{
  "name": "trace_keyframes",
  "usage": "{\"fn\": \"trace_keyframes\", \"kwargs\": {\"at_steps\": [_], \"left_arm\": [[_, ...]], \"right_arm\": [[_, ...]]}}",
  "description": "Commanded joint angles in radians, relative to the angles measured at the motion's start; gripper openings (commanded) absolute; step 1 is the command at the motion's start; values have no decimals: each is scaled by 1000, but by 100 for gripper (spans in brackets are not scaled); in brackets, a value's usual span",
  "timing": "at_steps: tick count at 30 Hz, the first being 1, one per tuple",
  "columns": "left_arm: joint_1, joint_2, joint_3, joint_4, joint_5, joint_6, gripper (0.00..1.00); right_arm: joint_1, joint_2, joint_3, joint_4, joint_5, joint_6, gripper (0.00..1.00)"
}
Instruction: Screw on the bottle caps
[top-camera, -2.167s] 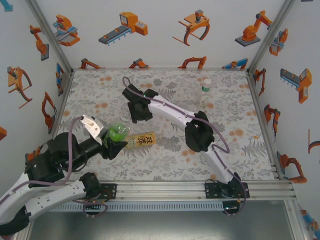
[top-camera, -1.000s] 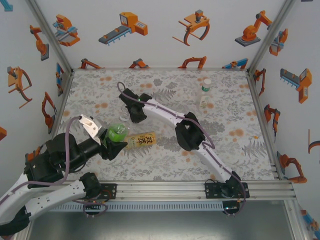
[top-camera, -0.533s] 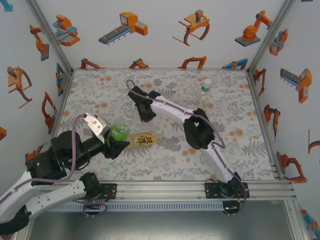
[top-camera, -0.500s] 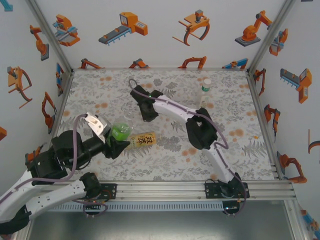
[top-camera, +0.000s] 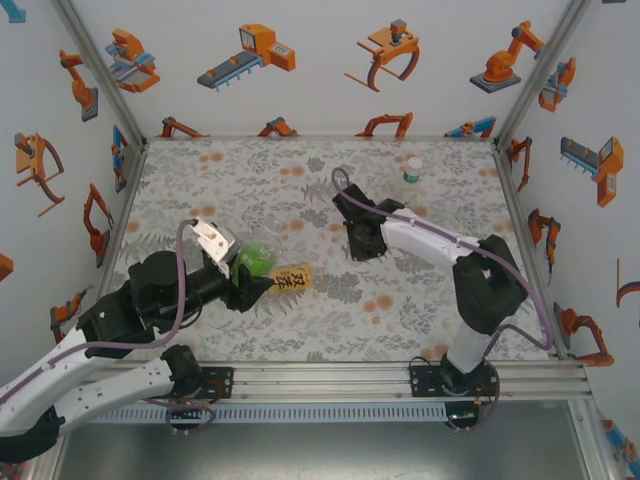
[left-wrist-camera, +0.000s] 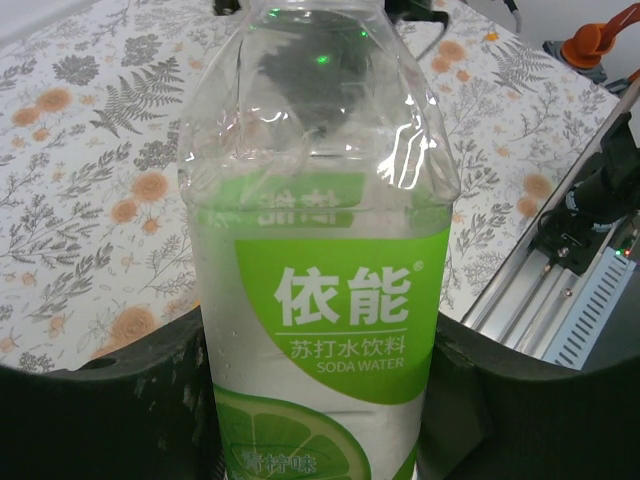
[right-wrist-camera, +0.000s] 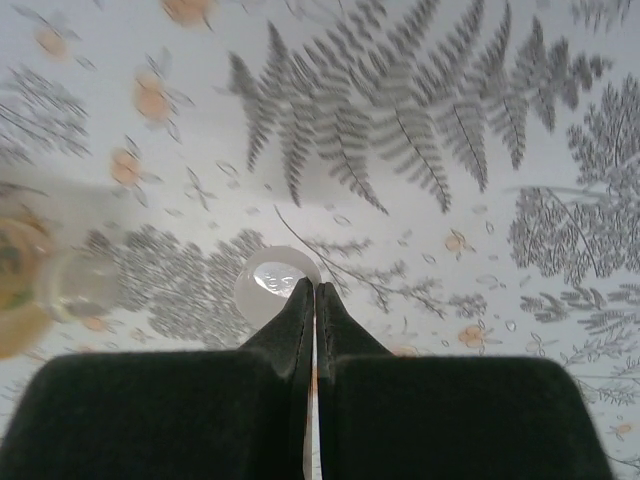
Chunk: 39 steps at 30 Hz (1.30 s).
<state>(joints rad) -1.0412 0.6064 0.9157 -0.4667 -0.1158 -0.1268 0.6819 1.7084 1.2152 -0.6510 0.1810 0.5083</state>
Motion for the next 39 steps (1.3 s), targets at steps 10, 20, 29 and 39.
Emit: {"fn": "trace_keyframes", "kwargs": {"at_steps": [10,20,29,39], "left_arm": [[6,41,17,97,23,-86,11],[5,43,34,92,4,-123,11],[4,13,27,85,-21,-137,12],[5,20,25,95,-13,-131,16]], "right_arm": [[-8,-250,-402,212,-38,58,3],[-8,-313,-459,207,-33,53,15],[-9,-312,-412,161,-85,65,23],[-8,-262,-402,172,-97,76,36]]}}
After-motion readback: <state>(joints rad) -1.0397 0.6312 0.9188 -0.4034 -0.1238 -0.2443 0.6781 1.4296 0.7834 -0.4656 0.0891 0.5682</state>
